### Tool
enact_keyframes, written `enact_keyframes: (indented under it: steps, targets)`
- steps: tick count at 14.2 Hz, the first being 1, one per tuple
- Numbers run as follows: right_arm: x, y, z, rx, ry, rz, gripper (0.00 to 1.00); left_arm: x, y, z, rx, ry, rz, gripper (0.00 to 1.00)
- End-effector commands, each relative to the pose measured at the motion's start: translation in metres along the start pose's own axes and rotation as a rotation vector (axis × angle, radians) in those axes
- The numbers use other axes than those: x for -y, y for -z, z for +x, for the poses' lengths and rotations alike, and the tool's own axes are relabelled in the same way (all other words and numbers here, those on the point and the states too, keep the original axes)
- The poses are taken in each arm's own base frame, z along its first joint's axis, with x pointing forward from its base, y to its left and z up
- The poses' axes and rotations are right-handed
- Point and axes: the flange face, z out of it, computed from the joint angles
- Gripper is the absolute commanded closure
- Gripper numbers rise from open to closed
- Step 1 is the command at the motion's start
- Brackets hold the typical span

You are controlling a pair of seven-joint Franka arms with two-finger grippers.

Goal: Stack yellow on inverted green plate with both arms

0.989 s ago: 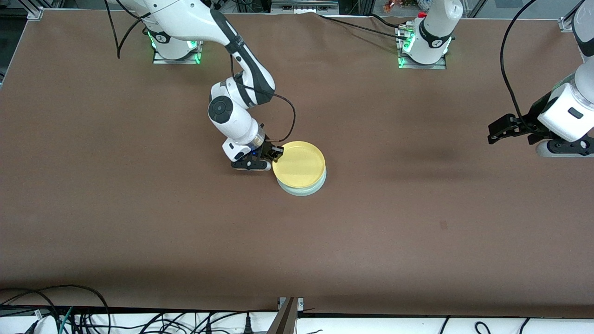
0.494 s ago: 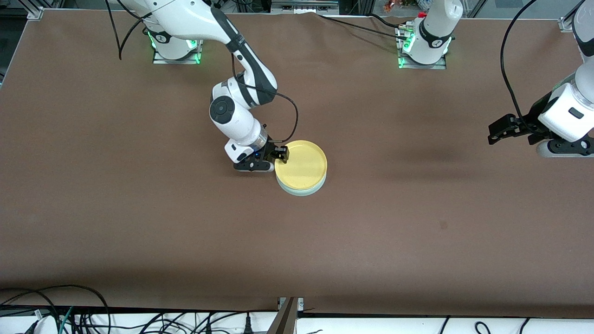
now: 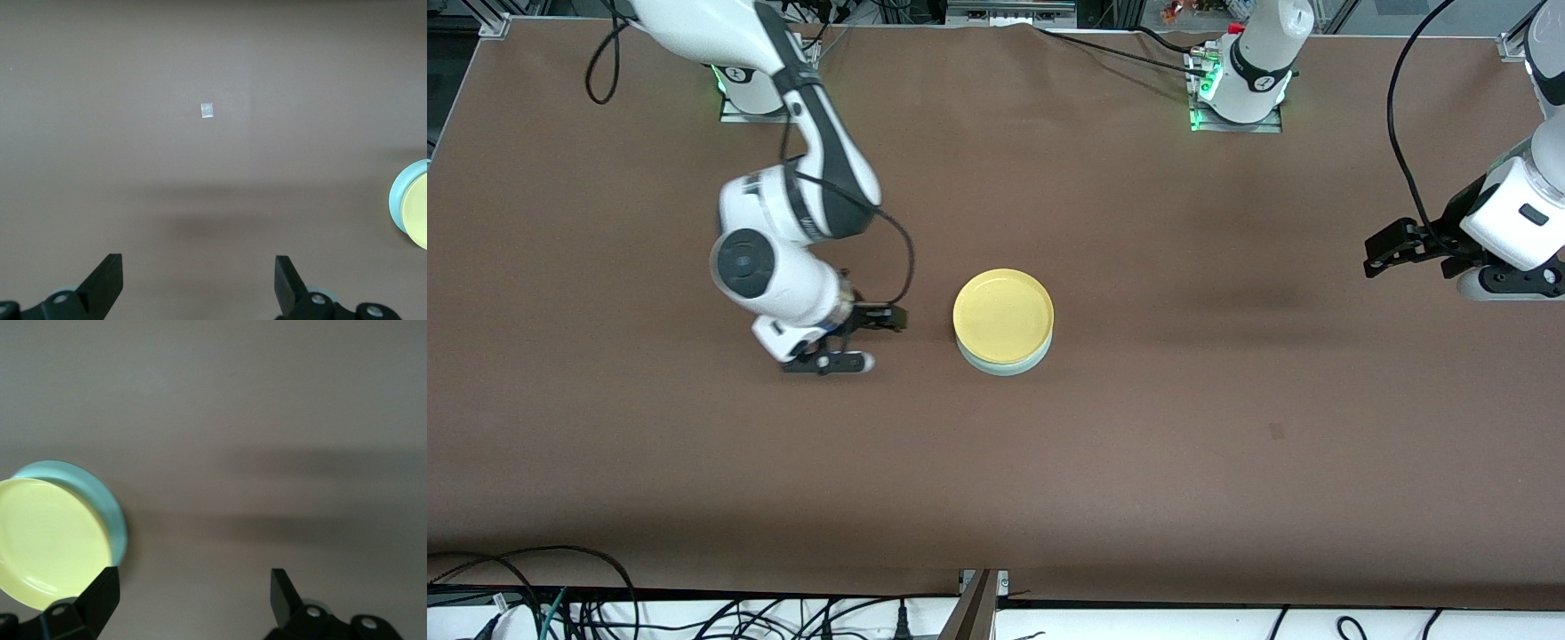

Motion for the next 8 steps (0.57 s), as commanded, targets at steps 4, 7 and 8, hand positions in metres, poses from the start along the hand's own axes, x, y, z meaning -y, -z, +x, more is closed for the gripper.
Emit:
enact_keyframes:
  steps: [4,7,8]
  targets:
    - [-0.142,0.122,0.015,0.091,0.144,-0.082,0.00,-0.001,0.006,0.005,-0.015,-0.018,0.022,0.00]
    - [-0.181,0.168,-0.015,0.151,0.097,-0.093,0.00,-0.001,0.003,0.006,-0.009,-0.016,0.023,0.00]
    - [-0.183,0.183,-0.026,0.142,0.117,-0.084,0.00,-0.001,0.003,0.006,-0.007,-0.016,0.023,0.00]
